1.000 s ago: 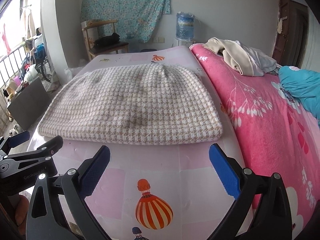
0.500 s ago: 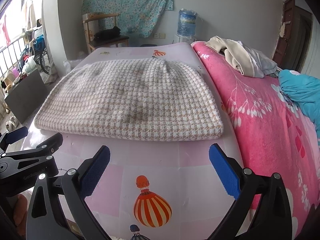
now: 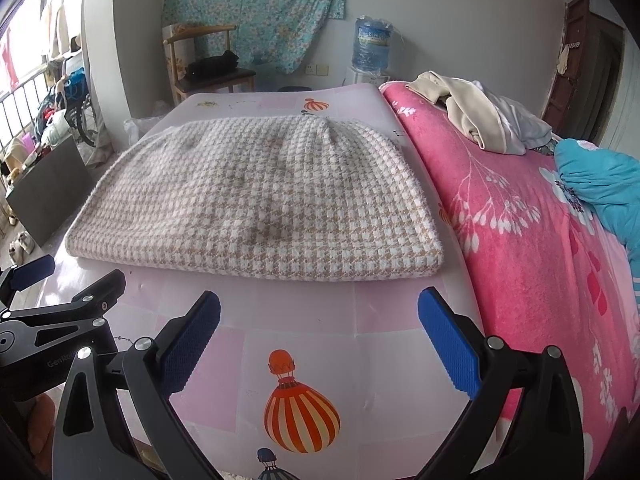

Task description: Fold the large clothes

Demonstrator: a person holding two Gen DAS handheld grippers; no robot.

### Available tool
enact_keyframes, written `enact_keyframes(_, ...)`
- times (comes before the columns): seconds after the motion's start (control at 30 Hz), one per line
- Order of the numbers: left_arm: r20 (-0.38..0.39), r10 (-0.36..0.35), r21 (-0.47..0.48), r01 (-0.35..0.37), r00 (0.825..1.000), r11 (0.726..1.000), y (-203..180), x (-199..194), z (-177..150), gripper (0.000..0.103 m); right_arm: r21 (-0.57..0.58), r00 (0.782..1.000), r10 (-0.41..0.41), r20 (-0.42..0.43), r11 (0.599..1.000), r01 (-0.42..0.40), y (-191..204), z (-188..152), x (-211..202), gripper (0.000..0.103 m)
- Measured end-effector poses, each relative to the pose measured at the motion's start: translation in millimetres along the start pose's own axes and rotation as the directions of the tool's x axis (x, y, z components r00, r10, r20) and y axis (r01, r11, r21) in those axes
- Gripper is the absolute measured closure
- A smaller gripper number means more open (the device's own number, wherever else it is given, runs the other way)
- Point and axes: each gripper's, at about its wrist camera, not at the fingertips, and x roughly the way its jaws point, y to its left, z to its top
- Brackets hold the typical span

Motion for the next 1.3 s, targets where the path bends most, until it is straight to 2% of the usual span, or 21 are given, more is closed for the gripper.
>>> enact_keyframes(1.3, -0.001, -0.013, 0.007, 0.013, 1.000, 1.000, -2.7, -1.0, -1.6, 0.008, 0.008, 1.000, -0.009, -0.007, 1.000, 0.009, -4.0, 0.4, 1.2, 0.006)
